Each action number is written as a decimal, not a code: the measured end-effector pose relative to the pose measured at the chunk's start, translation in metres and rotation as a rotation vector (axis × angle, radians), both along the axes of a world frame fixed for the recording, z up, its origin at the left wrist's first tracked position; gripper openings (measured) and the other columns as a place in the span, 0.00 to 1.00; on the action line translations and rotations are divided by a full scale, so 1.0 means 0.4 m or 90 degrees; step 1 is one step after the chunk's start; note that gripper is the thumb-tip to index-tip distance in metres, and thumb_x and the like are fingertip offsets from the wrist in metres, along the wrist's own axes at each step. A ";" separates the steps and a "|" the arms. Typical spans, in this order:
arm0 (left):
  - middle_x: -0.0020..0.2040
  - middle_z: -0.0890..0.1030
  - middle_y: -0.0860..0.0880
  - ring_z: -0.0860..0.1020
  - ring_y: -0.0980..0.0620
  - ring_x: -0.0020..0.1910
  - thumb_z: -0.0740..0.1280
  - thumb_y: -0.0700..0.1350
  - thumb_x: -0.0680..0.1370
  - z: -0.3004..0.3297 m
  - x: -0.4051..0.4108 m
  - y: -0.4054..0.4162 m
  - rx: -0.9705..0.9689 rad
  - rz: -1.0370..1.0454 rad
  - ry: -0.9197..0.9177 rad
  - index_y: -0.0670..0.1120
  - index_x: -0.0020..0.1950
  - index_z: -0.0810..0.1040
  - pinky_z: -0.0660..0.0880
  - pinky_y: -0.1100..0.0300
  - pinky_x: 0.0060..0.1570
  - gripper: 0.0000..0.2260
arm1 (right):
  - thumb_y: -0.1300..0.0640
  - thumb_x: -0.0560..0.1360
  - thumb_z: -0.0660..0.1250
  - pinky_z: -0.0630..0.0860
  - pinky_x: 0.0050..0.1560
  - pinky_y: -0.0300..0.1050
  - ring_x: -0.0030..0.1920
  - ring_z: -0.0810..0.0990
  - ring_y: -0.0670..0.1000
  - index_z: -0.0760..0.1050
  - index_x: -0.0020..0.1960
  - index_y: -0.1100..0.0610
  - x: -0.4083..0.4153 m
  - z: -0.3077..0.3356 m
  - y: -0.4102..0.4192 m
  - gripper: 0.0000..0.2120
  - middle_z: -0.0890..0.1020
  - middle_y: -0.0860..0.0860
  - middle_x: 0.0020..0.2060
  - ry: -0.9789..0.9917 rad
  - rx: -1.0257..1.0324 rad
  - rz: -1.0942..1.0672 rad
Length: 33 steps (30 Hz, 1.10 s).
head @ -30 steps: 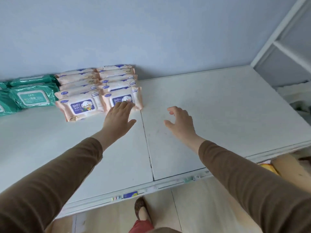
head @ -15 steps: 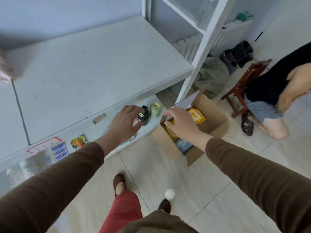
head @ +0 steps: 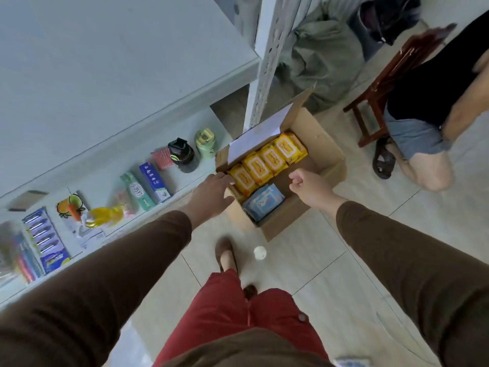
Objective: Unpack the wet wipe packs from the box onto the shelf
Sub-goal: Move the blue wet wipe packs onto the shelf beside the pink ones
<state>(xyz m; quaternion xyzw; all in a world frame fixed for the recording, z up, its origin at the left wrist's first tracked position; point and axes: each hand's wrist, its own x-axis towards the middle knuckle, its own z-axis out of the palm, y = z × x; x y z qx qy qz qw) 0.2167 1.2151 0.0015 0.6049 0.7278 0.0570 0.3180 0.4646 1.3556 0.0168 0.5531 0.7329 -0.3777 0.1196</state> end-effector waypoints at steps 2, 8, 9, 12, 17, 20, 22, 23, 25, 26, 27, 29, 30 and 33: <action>0.64 0.74 0.47 0.71 0.45 0.64 0.68 0.49 0.77 -0.046 0.034 0.044 -0.039 -0.004 0.003 0.48 0.69 0.72 0.71 0.49 0.61 0.21 | 0.55 0.80 0.63 0.71 0.57 0.43 0.61 0.77 0.53 0.73 0.68 0.55 0.025 -0.050 0.044 0.17 0.79 0.53 0.62 -0.002 -0.024 -0.010; 0.63 0.73 0.47 0.70 0.45 0.65 0.68 0.50 0.77 -0.183 0.130 0.154 -0.149 0.027 0.030 0.49 0.69 0.71 0.73 0.46 0.60 0.22 | 0.56 0.81 0.62 0.71 0.58 0.44 0.63 0.77 0.54 0.72 0.69 0.56 0.076 -0.212 0.168 0.17 0.79 0.55 0.65 -0.020 -0.106 0.016; 0.63 0.73 0.47 0.70 0.45 0.65 0.68 0.50 0.76 -0.209 0.145 0.167 -0.164 0.045 0.035 0.49 0.69 0.71 0.74 0.46 0.59 0.22 | 0.56 0.81 0.62 0.72 0.59 0.44 0.63 0.77 0.55 0.72 0.69 0.57 0.081 -0.242 0.188 0.17 0.79 0.55 0.65 -0.024 -0.121 0.028; 0.62 0.73 0.47 0.70 0.45 0.65 0.68 0.48 0.75 -0.292 0.192 0.196 -0.202 0.105 0.038 0.50 0.68 0.71 0.74 0.45 0.59 0.22 | 0.57 0.81 0.62 0.72 0.60 0.44 0.64 0.77 0.55 0.71 0.70 0.58 0.095 -0.335 0.243 0.18 0.78 0.56 0.66 -0.022 -0.171 0.065; 0.63 0.74 0.46 0.71 0.43 0.64 0.69 0.48 0.73 -0.455 0.274 0.245 -0.272 0.165 0.023 0.48 0.70 0.70 0.74 0.46 0.58 0.25 | 0.55 0.80 0.62 0.71 0.60 0.41 0.65 0.76 0.54 0.72 0.69 0.57 0.120 -0.489 0.325 0.18 0.77 0.52 0.67 -0.031 -0.204 0.092; 0.66 0.72 0.45 0.70 0.43 0.66 0.73 0.51 0.73 -0.565 0.309 0.276 -0.310 0.176 0.017 0.46 0.71 0.69 0.72 0.46 0.62 0.29 | 0.56 0.80 0.63 0.71 0.64 0.45 0.65 0.75 0.54 0.73 0.69 0.58 0.124 -0.589 0.366 0.18 0.77 0.53 0.66 -0.023 -0.232 0.069; 0.66 0.72 0.44 0.70 0.43 0.66 0.74 0.53 0.72 -0.639 0.319 0.297 -0.324 0.177 0.023 0.46 0.70 0.69 0.72 0.45 0.62 0.30 | 0.56 0.81 0.63 0.72 0.65 0.47 0.65 0.76 0.54 0.74 0.68 0.58 0.120 -0.657 0.387 0.17 0.78 0.53 0.65 -0.019 -0.241 0.053; 0.66 0.73 0.44 0.71 0.43 0.66 0.75 0.54 0.72 -0.673 0.321 0.306 -0.331 0.181 0.028 0.46 0.70 0.69 0.73 0.44 0.61 0.31 | 0.56 0.80 0.64 0.72 0.65 0.47 0.65 0.76 0.54 0.74 0.68 0.58 0.117 -0.690 0.395 0.17 0.78 0.53 0.65 -0.018 -0.240 0.051; 0.66 0.73 0.43 0.71 0.42 0.65 0.75 0.57 0.71 -0.740 0.322 0.324 -0.343 0.190 0.035 0.45 0.69 0.69 0.74 0.43 0.60 0.33 | 0.55 0.80 0.64 0.72 0.65 0.47 0.64 0.77 0.54 0.75 0.66 0.58 0.110 -0.753 0.408 0.16 0.79 0.53 0.64 -0.021 -0.238 0.066; 0.66 0.73 0.43 0.71 0.42 0.65 0.76 0.58 0.70 -0.772 0.323 0.330 -0.352 0.191 0.035 0.45 0.69 0.69 0.74 0.43 0.59 0.34 | 0.54 0.80 0.64 0.73 0.63 0.47 0.63 0.77 0.54 0.76 0.65 0.58 0.107 -0.783 0.413 0.16 0.79 0.52 0.62 -0.023 -0.241 0.075; 0.66 0.73 0.43 0.72 0.42 0.65 0.76 0.59 0.69 -0.802 0.323 0.336 -0.365 0.187 0.033 0.45 0.69 0.69 0.74 0.43 0.60 0.35 | 0.53 0.80 0.64 0.73 0.61 0.46 0.61 0.78 0.53 0.76 0.64 0.57 0.105 -0.811 0.417 0.15 0.80 0.52 0.61 -0.025 -0.244 0.080; 0.66 0.73 0.44 0.72 0.43 0.64 0.76 0.62 0.67 -0.856 0.323 0.342 -0.394 0.174 0.022 0.45 0.70 0.69 0.74 0.45 0.60 0.38 | 0.52 0.79 0.63 0.73 0.55 0.45 0.56 0.79 0.53 0.77 0.61 0.57 0.101 -0.866 0.424 0.14 0.81 0.52 0.56 -0.024 -0.256 0.080; 0.66 0.73 0.44 0.73 0.43 0.63 0.76 0.63 0.66 -0.880 0.323 0.341 -0.406 0.168 0.014 0.45 0.69 0.69 0.74 0.47 0.59 0.38 | 0.52 0.79 0.63 0.73 0.52 0.44 0.54 0.79 0.53 0.77 0.60 0.57 0.099 -0.891 0.427 0.13 0.80 0.52 0.53 -0.021 -0.263 0.073; 0.64 0.73 0.44 0.73 0.42 0.60 0.78 0.65 0.61 -0.931 0.324 0.333 -0.420 0.176 -0.005 0.45 0.66 0.68 0.73 0.50 0.55 0.42 | 0.52 0.80 0.63 0.72 0.50 0.44 0.49 0.77 0.52 0.77 0.61 0.60 0.089 -0.948 0.428 0.14 0.79 0.52 0.49 -0.016 -0.281 0.041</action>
